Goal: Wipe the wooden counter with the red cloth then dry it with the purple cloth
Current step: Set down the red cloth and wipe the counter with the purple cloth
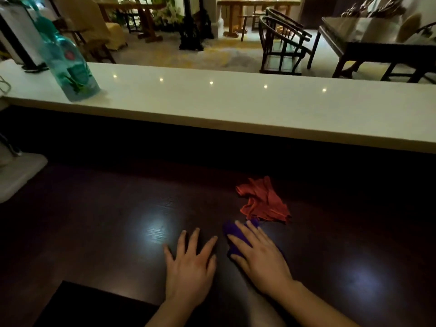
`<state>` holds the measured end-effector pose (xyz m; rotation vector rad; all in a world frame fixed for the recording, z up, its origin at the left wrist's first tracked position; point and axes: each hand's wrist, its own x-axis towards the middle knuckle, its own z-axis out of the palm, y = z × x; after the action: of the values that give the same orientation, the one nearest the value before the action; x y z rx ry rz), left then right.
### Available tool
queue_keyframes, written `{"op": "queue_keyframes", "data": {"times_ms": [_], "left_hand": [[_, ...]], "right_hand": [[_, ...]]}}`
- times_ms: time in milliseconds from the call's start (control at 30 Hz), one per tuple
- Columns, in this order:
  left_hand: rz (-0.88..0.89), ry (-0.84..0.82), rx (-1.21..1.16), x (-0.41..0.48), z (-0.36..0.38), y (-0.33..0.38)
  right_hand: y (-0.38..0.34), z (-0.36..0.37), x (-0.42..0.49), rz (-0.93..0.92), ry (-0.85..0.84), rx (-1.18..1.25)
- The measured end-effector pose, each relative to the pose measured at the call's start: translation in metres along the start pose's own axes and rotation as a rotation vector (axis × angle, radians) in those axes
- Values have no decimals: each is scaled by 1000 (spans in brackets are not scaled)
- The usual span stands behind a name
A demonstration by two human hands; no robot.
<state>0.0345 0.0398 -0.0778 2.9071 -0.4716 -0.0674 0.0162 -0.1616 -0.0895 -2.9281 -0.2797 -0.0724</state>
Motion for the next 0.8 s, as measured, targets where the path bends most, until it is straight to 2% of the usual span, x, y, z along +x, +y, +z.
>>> {"op": "queue_keyframes", "data": {"times_ms": [100,267,533,667,800], "left_hand": [[17,-42,52,3,-3,-34],[-12,-72,92,5,-6,-43],[-258,1,52,2,-17,-44],[-361,40,-54,5,-14,-48],[-423,3,-123,11,-26,-61]], "right_hand": [[-5,10,30,21,-20,27],[-13,20,75,20,41,24],[-11,22,124,-35,42,64],[-8,20,130,-38,33,67],[-5,11,134,-58,-116,27]]}}
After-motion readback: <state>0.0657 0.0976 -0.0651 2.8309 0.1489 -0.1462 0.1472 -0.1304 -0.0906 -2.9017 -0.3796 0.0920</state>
